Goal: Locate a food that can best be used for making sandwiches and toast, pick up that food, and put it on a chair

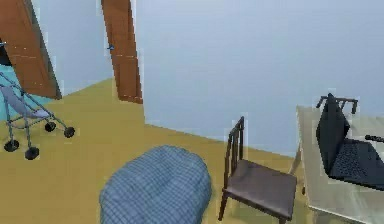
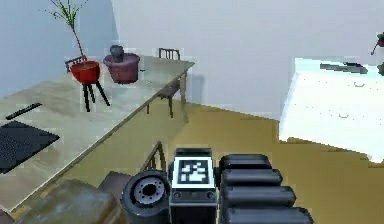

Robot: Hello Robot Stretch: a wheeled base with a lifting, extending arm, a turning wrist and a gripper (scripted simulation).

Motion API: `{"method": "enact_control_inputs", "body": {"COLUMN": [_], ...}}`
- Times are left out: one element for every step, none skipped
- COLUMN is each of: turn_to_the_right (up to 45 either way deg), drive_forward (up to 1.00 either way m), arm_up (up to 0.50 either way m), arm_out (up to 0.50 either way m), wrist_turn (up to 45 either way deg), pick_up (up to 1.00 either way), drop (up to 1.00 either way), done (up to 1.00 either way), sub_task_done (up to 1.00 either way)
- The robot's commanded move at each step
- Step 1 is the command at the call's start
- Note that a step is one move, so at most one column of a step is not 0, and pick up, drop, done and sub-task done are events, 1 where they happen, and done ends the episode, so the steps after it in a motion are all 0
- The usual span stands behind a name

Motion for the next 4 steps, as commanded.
{"method": "enact_control_inputs", "body": {"turn_to_the_right": [-39.0,0.0,0.0,0.0], "drive_forward": [0.0,0.0,0.0,0.0], "arm_up": [0.0,0.0,0.0,0.0], "arm_out": [0.0,0.48,0.0,0.0], "wrist_turn": [0.0,0.0,45.0,45.0], "pick_up": [0.0,0.0,0.0,0.0], "drop": [0.0,0.0,0.0,0.0], "done": [0.0,0.0,0.0,0.0], "sub_task_done": [0.0,0.0,0.0,0.0]}}
